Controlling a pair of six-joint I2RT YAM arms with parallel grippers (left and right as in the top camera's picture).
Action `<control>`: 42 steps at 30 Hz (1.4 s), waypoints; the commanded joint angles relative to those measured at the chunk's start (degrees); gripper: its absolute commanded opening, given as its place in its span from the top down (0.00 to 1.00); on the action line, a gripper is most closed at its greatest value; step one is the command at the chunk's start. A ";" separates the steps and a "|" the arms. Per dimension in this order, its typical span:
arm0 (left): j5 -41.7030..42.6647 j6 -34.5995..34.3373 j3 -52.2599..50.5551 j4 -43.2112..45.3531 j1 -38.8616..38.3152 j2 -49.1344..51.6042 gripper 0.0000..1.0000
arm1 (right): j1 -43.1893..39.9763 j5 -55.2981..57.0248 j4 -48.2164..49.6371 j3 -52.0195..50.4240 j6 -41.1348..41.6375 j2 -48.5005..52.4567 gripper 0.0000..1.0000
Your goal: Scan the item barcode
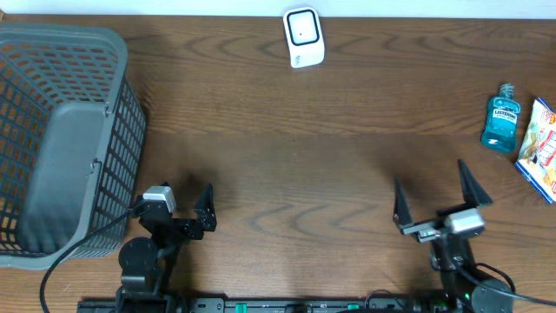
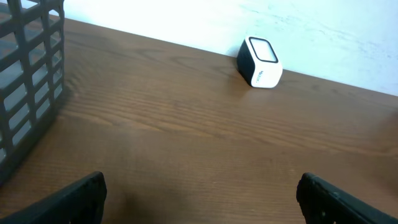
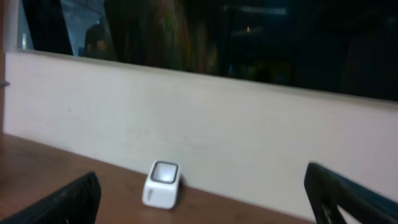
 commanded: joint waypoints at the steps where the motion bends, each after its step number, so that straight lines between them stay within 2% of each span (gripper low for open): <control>1: 0.74 0.72 -1.01 -1.22 -0.17 -0.31 0.02 | 0.42 -0.20 2.21 -4.17 -5.51 -0.42 0.01; 3: 0.74 0.72 -1.01 -1.20 -0.17 -0.31 0.02 | 0.42 0.02 4.02 -6.80 -5.49 -0.42 0.01; 7: 0.72 0.72 -1.01 -1.22 -0.17 -0.31 0.02 | 0.68 2.45 0.13 -6.86 -6.01 -0.44 0.01; 16: 0.72 0.72 -1.01 -1.20 -0.17 -0.31 0.02 | 0.63 9.29 -16.11 -6.86 -5.42 -0.42 0.01; 24: 0.72 0.72 -1.01 -1.22 -0.17 -0.31 0.02 | -0.31 10.56 -16.31 -6.86 -2.93 -0.42 0.01; 42: 0.72 0.72 -1.01 -1.22 -0.17 -0.31 0.02 | -0.24 10.71 -16.24 -6.86 -2.89 -0.31 0.01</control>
